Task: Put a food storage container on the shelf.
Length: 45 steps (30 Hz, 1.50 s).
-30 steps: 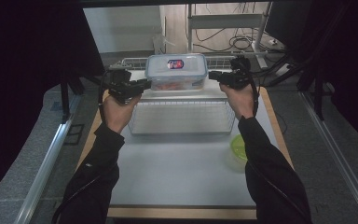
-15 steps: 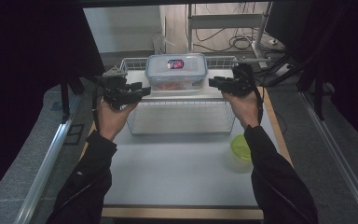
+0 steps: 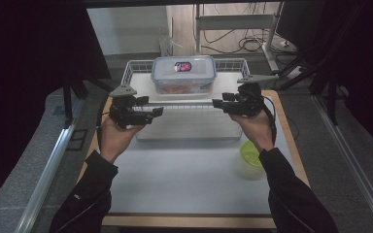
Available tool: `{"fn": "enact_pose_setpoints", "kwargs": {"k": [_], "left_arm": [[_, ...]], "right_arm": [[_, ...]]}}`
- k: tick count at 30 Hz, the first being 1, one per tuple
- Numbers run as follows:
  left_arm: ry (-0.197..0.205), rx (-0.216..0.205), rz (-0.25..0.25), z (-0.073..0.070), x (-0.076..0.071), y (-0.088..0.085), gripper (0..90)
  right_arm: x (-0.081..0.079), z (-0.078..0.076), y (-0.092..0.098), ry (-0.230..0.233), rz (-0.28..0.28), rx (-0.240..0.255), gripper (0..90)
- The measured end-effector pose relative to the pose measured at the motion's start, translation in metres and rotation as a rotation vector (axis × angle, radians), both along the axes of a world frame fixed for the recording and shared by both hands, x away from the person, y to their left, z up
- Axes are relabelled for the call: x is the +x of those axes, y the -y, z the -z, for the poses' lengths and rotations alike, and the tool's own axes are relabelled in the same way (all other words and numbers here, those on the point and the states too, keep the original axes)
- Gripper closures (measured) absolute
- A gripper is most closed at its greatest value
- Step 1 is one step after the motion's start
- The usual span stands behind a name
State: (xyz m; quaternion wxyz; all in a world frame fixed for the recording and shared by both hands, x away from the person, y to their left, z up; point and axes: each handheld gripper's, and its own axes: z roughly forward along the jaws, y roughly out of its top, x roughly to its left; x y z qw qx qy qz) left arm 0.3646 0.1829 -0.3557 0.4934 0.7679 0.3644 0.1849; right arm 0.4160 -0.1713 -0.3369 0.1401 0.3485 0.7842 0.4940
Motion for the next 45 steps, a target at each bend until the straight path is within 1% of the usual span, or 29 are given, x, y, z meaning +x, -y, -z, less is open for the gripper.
{"fn": "enact_pose_setpoints", "kwargs": {"k": [4,8,9,10,11,12,13,14,17,19,20,24,25,26,28,32,36,37,38,42,44,45], "left_arm": [[0.008,0.009,0.026,0.007,-0.012,0.005,22.5],[0.008,0.012,0.051,0.015,-0.023,0.007,18.9],[0.008,0.012,0.051,0.015,-0.023,0.007,18.8],[0.008,0.019,0.06,0.018,-0.028,0.008,18.4],[0.008,0.019,0.06,0.018,-0.028,0.008,17.2],[0.005,0.019,0.066,0.021,-0.034,0.008,16.7],[0.005,0.019,0.066,0.021,-0.034,0.008,16.3],[0.004,0.016,0.072,0.024,-0.039,0.008,15.5],[-0.005,0.012,0.078,0.03,-0.045,0.007,13.2],[-0.008,0.012,0.081,0.033,-0.047,0.007,11.7],[-0.01,0.014,0.082,0.038,-0.051,0.006,11.2],[-0.019,0.012,0.074,0.048,-0.058,0.004,8.8],[-0.019,0.012,0.074,0.048,-0.058,0.004,8.1],[-0.021,0.019,0.07,0.052,-0.061,0.003,7.6],[-0.024,0.019,0.067,0.057,-0.065,0.003,6.7],[-0.025,0.024,0.066,0.069,-0.073,0.003,4.9],[-0.023,0.041,0.07,0.082,-0.081,0.004,3.6],[-0.023,0.041,0.07,0.082,-0.081,0.004,3.3],[-0.021,0.054,0.066,0.09,-0.085,0.004,3.2],[-0.02,0.091,0.064,0.105,-0.093,0.006,2.0],[-0.019,0.097,0.065,0.112,-0.098,0.006,1.3],[-0.019,0.094,0.066,0.115,-0.101,0.007,1.1]], "right_arm": [[-0.011,0.006,0.0,0.008,-0.017,-0.024,41.4],[-0.023,0.013,0.001,0.01,-0.031,-0.04,37.3],[-0.026,0.015,0.002,0.013,-0.036,-0.044,36.2],[-0.029,0.017,0.002,0.014,-0.04,-0.048,35.1],[-0.032,0.019,0.002,0.016,-0.042,-0.052,34.0],[-0.035,0.02,0.003,0.019,-0.045,-0.057,33.0],[-0.035,0.02,0.003,0.019,-0.045,-0.057,33.0],[-0.041,0.023,0.003,0.026,-0.046,-0.062,30.9],[-0.048,0.029,0.002,0.031,-0.051,-0.07,26.8],[-0.05,0.031,0.002,0.031,-0.054,-0.073,25.6],[-0.054,0.035,0.002,0.026,-0.06,-0.077,23.1],[-0.06,0.044,0.001,0.023,-0.069,-0.087,17.5],[-0.06,0.044,0.001,0.023,-0.069,-0.087,17.5],[-0.063,0.049,0.002,0.023,-0.077,-0.087,15.4],[-0.067,0.054,0.004,0.024,-0.086,-0.084,13.5],[-0.074,0.065,0.008,0.025,-0.095,-0.09,11.2],[-0.083,0.074,0.012,0.028,-0.098,-0.11,9.9],[-0.086,0.077,0.014,0.025,-0.103,-0.109,9.7],[-0.088,0.079,0.015,0.022,-0.106,-0.106,9.3],[-0.098,0.087,0.018,0.016,-0.114,-0.11,8.3],[-0.102,0.092,0.02,0.017,-0.115,-0.116,8.0],[-0.105,0.095,0.02,0.022,-0.116,-0.116,7.9]]}}
